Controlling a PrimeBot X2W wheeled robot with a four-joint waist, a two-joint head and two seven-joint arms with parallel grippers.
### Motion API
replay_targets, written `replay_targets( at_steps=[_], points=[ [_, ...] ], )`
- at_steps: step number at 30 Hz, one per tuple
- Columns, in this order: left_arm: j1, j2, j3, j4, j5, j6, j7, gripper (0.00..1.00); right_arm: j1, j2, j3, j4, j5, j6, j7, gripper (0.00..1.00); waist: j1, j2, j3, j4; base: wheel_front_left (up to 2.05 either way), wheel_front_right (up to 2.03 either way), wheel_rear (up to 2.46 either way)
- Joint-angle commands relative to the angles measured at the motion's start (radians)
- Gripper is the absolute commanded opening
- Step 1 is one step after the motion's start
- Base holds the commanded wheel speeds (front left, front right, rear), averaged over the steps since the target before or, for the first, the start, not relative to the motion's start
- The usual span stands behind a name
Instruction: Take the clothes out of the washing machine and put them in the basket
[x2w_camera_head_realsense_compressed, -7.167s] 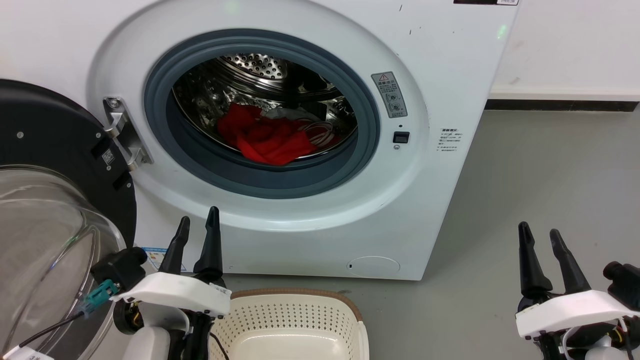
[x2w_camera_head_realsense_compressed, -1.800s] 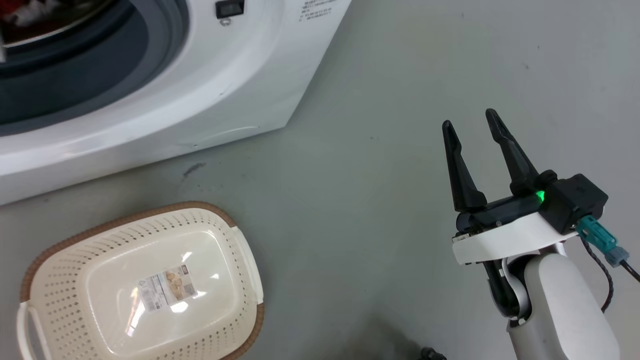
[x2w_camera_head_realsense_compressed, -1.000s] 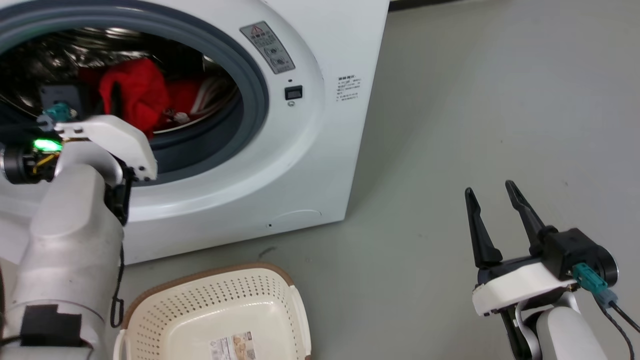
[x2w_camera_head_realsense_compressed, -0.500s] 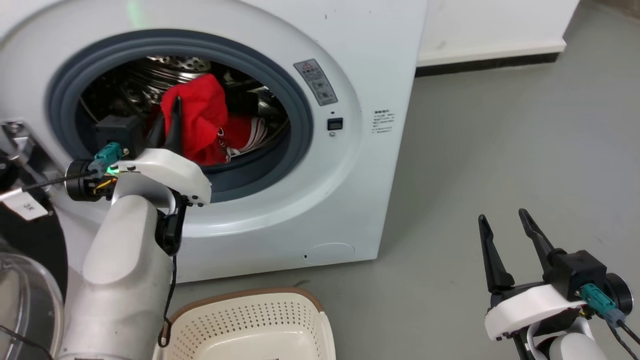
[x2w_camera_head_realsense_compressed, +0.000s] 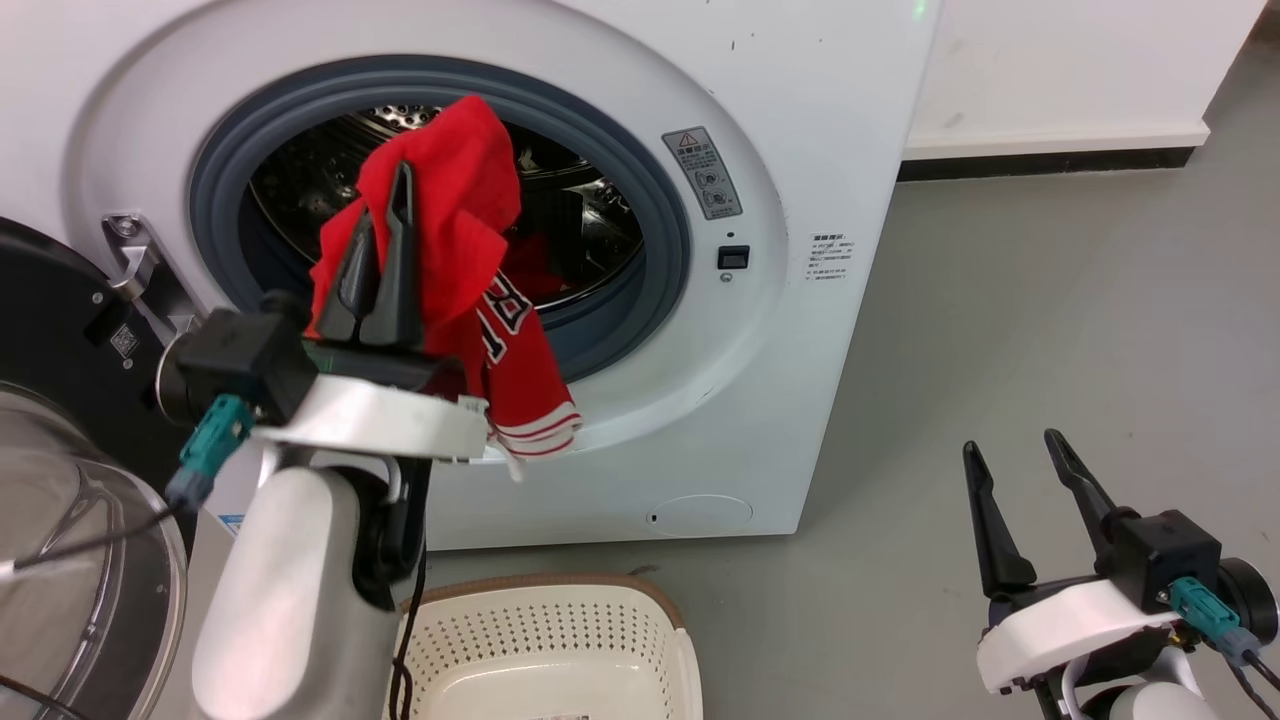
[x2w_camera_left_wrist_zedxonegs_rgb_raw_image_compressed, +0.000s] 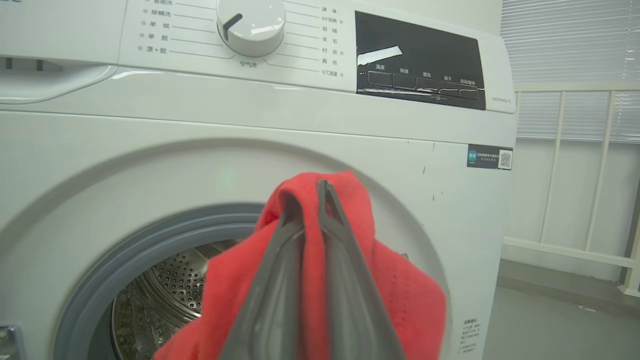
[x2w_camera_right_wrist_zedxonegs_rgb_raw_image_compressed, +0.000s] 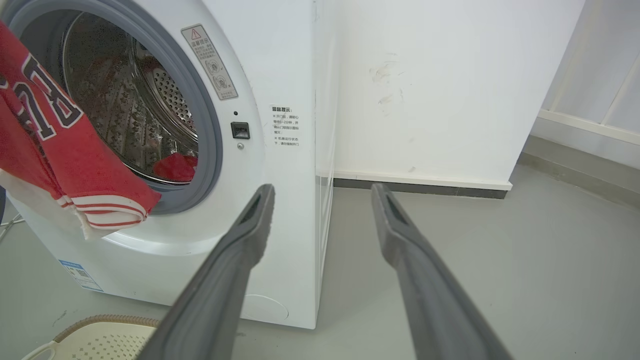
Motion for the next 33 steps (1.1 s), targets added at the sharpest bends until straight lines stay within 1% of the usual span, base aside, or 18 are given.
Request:
replay_targets(
  at_steps=[1,5,8,10,14,17,22,29,31,33],
  points=[
    [0.041,-0.003,-0.008,-0.063,0.001,0.006,0.007,0.0,0.008,0.001,0.001,-0.006,0.005,-0.001,0.001,1.0,0.0002,-0.0001,0.003,0.005,0.0,0.0,0.0],
    [0.152,-0.011,-0.025,-0.208,-0.002,0.031,0.042,0.0,0.011,0.001,0.007,-0.008,0.007,-0.001,0.0,1.0,0.0002,-0.0001,0.007,0.009,0.0,0.0,0.0],
    [0.247,-0.018,-0.034,-0.273,-0.006,0.058,0.074,0.0,0.011,0.001,0.012,-0.008,0.01,-0.001,0.001,1.0,0.0002,-0.0001,0.015,0.011,0.0,0.0,0.0],
    [0.312,-0.024,-0.04,-0.281,-0.02,0.073,0.095,0.0,0.012,0.001,0.013,-0.008,0.009,-0.001,0.001,1.0,0.0002,-0.0001,0.025,0.014,0.0,0.0,0.0],
    [0.418,-0.032,-0.043,-0.239,-0.048,0.095,0.123,0.0,-0.006,0.001,0.021,-0.007,0.008,-0.001,0.0,1.0,0.0002,-0.0001,0.051,0.014,0.0,0.0,0.0],
    [0.468,-0.035,-0.046,-0.165,-0.059,0.105,0.126,0.0,-0.019,0.001,0.021,-0.009,0.004,-0.001,0.0,1.0,0.0002,-0.0001,0.078,0.022,0.0,0.0,0.0],
    [0.472,-0.044,-0.061,0.037,-0.081,0.091,0.115,0.0,-0.046,0.001,0.034,-0.004,0.001,-0.001,-0.005,1.0,0.0002,-0.0001,0.133,0.027,0.0,0.0,0.0],
    [0.355,-0.051,-0.048,0.377,-0.112,0.058,0.051,0.0,-0.097,0.001,0.057,0.0,-0.001,-0.001,-0.015,1.0,0.0002,-0.0001,0.236,0.02,0.0,0.0,0.0],
    [0.297,-0.056,-0.026,0.472,-0.146,0.044,0.037,0.0,-0.113,0.001,0.062,0.0,-0.003,-0.001,-0.018,1.0,0.0002,-0.0001,0.271,0.017,0.0,0.0,0.0],
    [0.229,-0.06,-0.018,0.559,-0.154,0.044,0.026,0.0,-0.131,0.001,0.071,-0.003,-0.004,-0.001,-0.017,1.0,0.0002,-0.0001,0.314,0.013,0.0,0.0,0.0]
  ],
)
